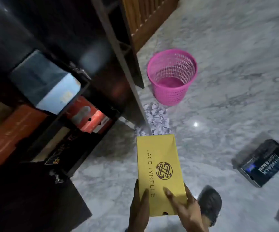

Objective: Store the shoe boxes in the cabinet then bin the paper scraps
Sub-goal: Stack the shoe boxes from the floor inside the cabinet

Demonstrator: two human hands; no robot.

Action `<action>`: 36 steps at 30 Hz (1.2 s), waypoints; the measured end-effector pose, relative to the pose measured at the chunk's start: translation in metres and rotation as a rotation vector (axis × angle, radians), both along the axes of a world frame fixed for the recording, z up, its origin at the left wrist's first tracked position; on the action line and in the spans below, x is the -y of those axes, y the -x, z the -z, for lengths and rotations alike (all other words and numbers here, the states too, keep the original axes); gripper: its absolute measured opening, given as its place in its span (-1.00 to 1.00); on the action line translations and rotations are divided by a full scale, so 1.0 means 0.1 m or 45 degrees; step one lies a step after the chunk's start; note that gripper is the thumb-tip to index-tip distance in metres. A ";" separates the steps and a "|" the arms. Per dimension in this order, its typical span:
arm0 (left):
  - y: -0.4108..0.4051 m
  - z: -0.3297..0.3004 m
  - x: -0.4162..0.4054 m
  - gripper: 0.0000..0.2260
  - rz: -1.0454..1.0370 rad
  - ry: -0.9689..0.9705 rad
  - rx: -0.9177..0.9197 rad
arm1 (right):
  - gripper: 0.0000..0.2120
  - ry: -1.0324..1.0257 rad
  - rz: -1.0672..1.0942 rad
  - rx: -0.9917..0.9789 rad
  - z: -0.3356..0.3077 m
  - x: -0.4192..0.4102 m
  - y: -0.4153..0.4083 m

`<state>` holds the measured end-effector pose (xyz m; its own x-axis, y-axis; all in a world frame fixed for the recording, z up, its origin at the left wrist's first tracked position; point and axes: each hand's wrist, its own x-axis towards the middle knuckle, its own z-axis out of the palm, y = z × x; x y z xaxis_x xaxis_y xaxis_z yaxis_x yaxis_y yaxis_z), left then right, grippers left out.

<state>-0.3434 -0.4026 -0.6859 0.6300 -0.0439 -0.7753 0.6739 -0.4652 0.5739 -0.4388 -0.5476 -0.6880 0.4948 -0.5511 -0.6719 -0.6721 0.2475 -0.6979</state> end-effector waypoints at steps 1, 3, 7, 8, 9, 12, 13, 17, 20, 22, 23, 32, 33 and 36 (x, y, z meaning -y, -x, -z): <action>-0.09 -0.10 -0.21 -0.45 -0.079 0.011 0.002 | -0.37 0.035 -0.050 0.014 -0.10 -0.19 -0.12; -0.31 -0.32 -0.63 -0.23 -0.217 0.029 0.029 | -0.21 0.056 -0.174 0.080 -0.22 -0.55 -0.42; -0.81 -0.70 -1.14 -0.50 -0.379 0.066 0.153 | -0.20 0.142 -0.357 0.152 -0.53 -0.97 -1.17; -0.97 -0.80 -1.20 -0.52 -0.395 0.083 0.202 | -0.23 0.155 -0.390 0.172 -0.67 -1.02 -1.39; -1.15 -0.92 -1.24 -0.52 -0.394 0.086 0.250 | -0.29 0.176 -0.405 0.216 -0.78 -1.05 -1.62; -1.75 -1.27 -1.24 -0.50 -0.381 0.084 0.429 | -0.47 0.289 -0.442 0.313 -1.16 -1.08 -2.38; -1.96 -1.40 -1.22 -0.49 -0.390 0.082 0.491 | -0.46 0.341 -0.436 0.363 -1.27 -1.09 -2.63; -2.73 -1.87 -1.18 -0.49 -0.465 0.123 0.696 | -0.37 0.455 -0.413 0.466 -1.70 -1.11 -3.56; -3.25 -2.06 -1.15 -0.50 -0.514 0.204 0.799 | -0.35 0.502 -0.412 0.550 -1.94 -1.10 -4.21; -3.56 -2.13 -1.14 -0.51 -0.574 0.255 0.866 | -0.29 0.569 -0.461 0.611 -2.02 -1.10 -4.65; -3.73 -2.11 -1.14 -0.51 -0.607 0.273 0.898 | -0.27 0.584 -0.484 0.651 -2.03 -1.11 -4.87; -4.53 -1.55 -1.09 -0.37 -0.549 -0.063 1.194 | -0.34 0.444 -0.488 0.900 -1.60 -1.24 -5.98; -4.53 -1.52 -1.09 -0.36 -0.539 -0.080 1.213 | -0.38 0.417 -0.477 0.902 -1.55 -1.24 -5.99; -4.54 -1.48 -1.09 -0.39 -0.533 -0.070 1.223 | -0.50 0.416 -0.456 0.843 -1.52 -1.24 -6.00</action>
<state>0.1103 -0.2933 -0.5379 0.9384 0.3396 0.0642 0.0596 -0.3420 0.9378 0.1609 -0.4237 -0.5361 0.9158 -0.4014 -0.0119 -0.0953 -0.1885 -0.9774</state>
